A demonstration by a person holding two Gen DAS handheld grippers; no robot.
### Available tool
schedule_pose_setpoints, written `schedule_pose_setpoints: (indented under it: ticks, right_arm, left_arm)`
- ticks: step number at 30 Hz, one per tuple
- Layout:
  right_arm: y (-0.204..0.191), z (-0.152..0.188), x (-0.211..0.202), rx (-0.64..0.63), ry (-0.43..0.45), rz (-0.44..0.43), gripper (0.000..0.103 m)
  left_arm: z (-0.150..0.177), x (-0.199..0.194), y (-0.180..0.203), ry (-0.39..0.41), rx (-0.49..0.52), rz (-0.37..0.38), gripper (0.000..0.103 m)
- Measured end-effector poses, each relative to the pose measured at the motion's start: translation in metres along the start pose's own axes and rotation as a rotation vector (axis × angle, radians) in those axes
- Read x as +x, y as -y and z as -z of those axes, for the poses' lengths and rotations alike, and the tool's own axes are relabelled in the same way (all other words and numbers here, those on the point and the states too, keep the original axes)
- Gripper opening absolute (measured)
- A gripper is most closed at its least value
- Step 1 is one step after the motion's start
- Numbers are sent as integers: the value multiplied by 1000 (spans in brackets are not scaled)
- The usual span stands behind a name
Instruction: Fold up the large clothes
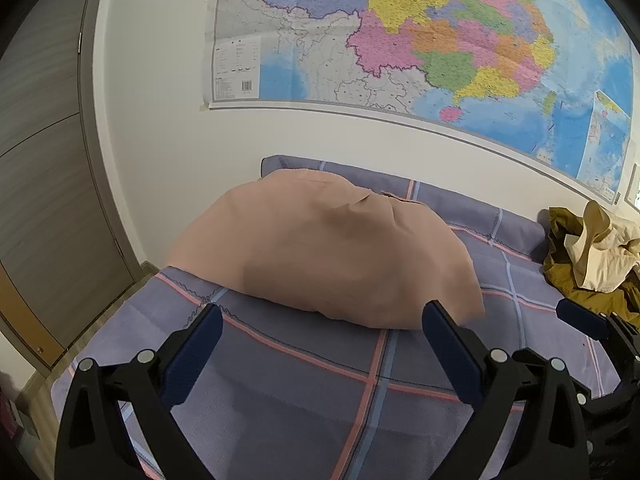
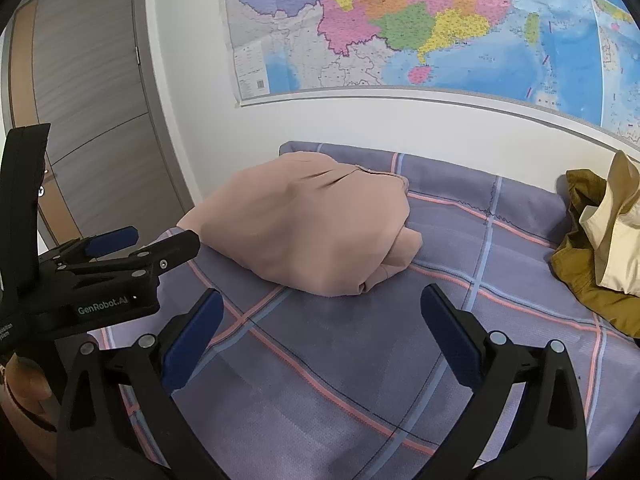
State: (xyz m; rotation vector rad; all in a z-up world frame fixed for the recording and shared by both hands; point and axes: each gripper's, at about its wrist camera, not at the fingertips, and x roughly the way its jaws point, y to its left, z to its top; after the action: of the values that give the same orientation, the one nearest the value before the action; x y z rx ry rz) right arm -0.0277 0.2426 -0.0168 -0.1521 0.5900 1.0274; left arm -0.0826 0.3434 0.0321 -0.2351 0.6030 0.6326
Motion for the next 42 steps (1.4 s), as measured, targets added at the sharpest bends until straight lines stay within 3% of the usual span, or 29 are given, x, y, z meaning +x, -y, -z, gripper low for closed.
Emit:
schedule_pose_setpoints:
  ticks: [42]
  right_arm:
    - [8,0,-1,17,-8,-1,98]
  left_arm:
    - [6,2,9,-4,17,-5,96]
